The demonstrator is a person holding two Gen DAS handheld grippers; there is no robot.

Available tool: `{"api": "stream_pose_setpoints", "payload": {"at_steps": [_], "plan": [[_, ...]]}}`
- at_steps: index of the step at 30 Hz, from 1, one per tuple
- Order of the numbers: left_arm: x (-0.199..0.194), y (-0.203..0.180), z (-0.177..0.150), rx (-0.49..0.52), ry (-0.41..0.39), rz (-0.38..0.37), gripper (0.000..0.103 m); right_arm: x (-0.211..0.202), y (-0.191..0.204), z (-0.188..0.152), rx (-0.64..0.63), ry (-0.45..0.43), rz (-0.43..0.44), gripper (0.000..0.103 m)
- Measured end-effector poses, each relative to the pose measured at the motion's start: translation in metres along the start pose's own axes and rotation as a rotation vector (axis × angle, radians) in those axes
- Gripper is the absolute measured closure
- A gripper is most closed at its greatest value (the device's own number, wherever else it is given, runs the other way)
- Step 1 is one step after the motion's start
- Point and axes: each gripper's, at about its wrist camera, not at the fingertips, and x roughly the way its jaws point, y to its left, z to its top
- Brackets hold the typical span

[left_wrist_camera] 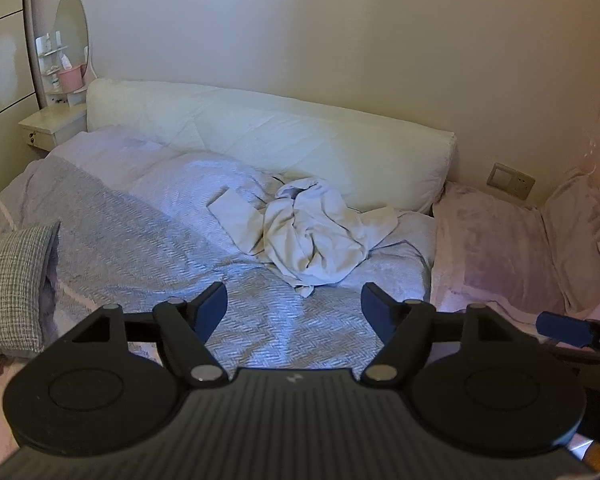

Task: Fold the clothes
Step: 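Move both tools toward the crumpled cream shirt on the pillow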

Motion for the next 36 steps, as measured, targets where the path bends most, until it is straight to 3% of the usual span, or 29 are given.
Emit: {"api": "stream_pose_setpoints", "payload": {"at_steps": [17,36], "plan": [[0.007,0.049,-0.008,-0.003,0.004,-0.050,0.032,0.006,0.014,0.015,-0.030,-0.021,-0.017,0.038],[-0.023,0.093,-0.038,-0.073,-0.022,-0.013,0.032,0.006,0.030,0.027,-0.085,-0.038,-0.001,0.038]]}}
